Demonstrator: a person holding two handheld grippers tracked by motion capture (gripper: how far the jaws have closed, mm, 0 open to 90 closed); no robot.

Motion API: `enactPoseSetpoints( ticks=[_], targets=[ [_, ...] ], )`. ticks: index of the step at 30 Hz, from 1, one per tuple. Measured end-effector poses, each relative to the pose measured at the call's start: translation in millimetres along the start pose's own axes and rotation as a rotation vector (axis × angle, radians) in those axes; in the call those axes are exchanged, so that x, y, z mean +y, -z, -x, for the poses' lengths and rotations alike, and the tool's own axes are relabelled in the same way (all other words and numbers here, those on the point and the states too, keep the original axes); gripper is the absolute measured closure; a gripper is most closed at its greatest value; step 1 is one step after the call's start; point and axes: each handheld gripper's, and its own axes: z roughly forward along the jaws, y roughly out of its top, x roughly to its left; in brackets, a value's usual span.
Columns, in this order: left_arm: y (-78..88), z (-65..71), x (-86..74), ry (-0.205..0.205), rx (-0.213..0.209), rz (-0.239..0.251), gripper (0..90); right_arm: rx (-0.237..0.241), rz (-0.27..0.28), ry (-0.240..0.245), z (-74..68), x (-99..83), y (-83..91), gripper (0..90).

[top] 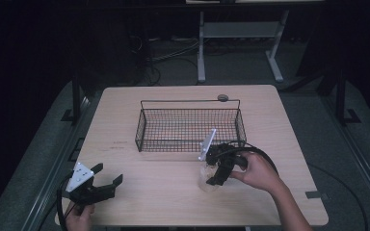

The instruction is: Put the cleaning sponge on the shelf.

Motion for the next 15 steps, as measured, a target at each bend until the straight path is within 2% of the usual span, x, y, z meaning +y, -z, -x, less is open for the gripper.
enactPoseSetpoints(
  ticks=[15],
  targets=[
    [-0.2,0.3,0.3,-0.001,-0.001,0.001,13.9,0.006,-0.006,0.013,-1.2,3.8,7.7,27.9]
  ],
)
